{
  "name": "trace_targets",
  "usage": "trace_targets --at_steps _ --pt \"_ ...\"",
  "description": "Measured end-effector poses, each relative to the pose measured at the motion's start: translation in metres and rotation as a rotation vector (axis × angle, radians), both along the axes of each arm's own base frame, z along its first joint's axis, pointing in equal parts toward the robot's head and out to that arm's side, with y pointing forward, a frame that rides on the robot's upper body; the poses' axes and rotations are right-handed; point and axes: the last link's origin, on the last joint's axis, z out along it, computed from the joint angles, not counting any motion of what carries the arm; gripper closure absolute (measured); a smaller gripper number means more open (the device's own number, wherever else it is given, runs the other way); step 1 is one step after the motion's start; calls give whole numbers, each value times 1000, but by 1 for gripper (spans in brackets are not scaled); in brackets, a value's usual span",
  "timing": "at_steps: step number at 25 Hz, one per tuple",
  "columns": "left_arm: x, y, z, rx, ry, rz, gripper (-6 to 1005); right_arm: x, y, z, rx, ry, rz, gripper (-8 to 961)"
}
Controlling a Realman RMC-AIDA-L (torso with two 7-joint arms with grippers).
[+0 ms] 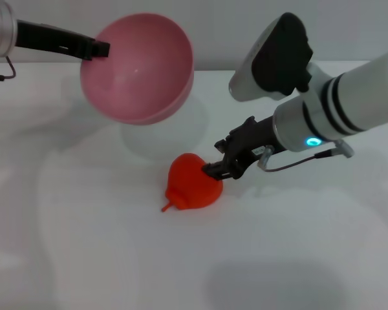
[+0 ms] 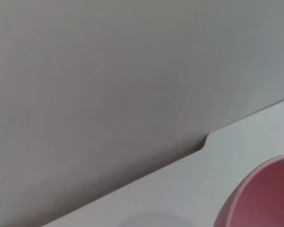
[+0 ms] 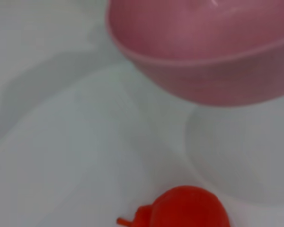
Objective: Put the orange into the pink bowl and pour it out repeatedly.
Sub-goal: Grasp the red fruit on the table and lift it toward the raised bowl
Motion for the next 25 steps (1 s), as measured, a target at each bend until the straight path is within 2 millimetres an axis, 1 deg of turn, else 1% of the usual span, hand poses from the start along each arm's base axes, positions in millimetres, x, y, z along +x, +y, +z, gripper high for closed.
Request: trace_targets --at_steps 6,11,19,25 --pt "2 -1 -7 -17 16 -10 954 7 -3 -17 -9 18 -22 529" --pt "2 -1 -7 -15 19 -13 954 14 -5 -26 -17 22 -48 533" --pt "3 -1 -9 -24 31 -24 953 23 -1 -32 15 51 -95 539" --pt "2 -1 -10 -24 33 -23 953 25 -1 -33 21 49 -92 543"
